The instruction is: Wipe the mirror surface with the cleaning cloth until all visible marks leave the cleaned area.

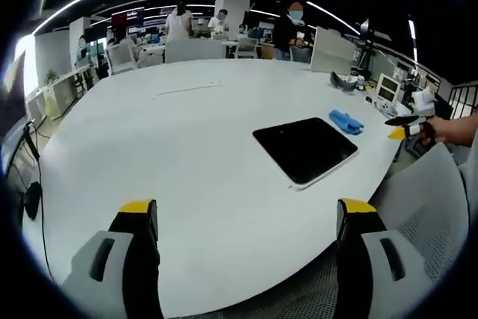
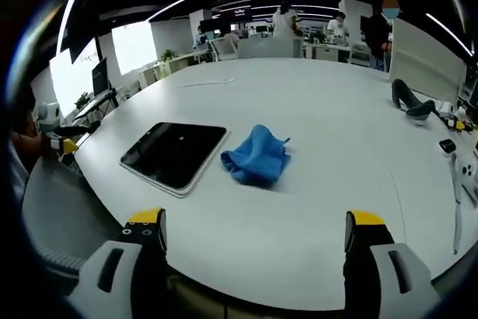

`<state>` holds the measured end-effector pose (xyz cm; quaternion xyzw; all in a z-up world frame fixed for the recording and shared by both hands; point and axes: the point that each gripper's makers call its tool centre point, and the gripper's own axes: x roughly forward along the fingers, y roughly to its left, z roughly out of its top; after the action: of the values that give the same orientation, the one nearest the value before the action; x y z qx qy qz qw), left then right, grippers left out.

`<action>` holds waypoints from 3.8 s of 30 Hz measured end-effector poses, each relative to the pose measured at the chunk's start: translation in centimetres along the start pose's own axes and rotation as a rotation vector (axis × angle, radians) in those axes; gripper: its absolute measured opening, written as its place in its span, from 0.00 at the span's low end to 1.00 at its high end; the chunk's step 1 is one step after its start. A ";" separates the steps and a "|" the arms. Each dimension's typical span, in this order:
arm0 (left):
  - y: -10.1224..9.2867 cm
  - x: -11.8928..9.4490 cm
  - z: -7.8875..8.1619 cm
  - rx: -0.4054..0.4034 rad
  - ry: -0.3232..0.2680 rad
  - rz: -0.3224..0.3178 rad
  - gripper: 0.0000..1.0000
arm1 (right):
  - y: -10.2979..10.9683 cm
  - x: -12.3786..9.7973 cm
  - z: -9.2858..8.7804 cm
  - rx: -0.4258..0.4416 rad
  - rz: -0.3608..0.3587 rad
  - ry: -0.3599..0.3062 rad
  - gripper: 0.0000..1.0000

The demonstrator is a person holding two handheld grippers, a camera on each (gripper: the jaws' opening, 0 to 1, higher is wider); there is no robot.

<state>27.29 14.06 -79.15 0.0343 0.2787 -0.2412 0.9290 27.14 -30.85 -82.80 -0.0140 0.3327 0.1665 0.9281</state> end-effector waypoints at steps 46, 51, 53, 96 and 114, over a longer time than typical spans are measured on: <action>-0.2 -0.1 -0.9 0.062 0.030 0.025 0.99 | -0.3 -0.2 4.6 0.057 -0.025 -0.074 0.91; -0.2 0.1 -1.3 0.072 0.049 0.021 0.98 | -0.1 0.7 6.1 0.054 -0.019 -0.081 0.85; -0.2 0.2 -1.3 0.076 0.051 0.018 0.98 | 0.0 1.4 6.7 0.051 -0.023 -0.079 0.81; 0.8 0.4 -1.2 0.115 0.059 0.049 0.92 | 0.7 11.8 3.2 -0.050 -0.121 0.230 0.06; 0.8 0.4 -1.3 0.130 0.062 0.055 0.92 | 0.3 11.8 3.9 0.227 -0.104 0.217 0.02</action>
<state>27.32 14.86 -80.52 0.1099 0.2902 -0.2318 0.9220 38.00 -26.45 -87.05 0.0559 0.4465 0.0773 0.8897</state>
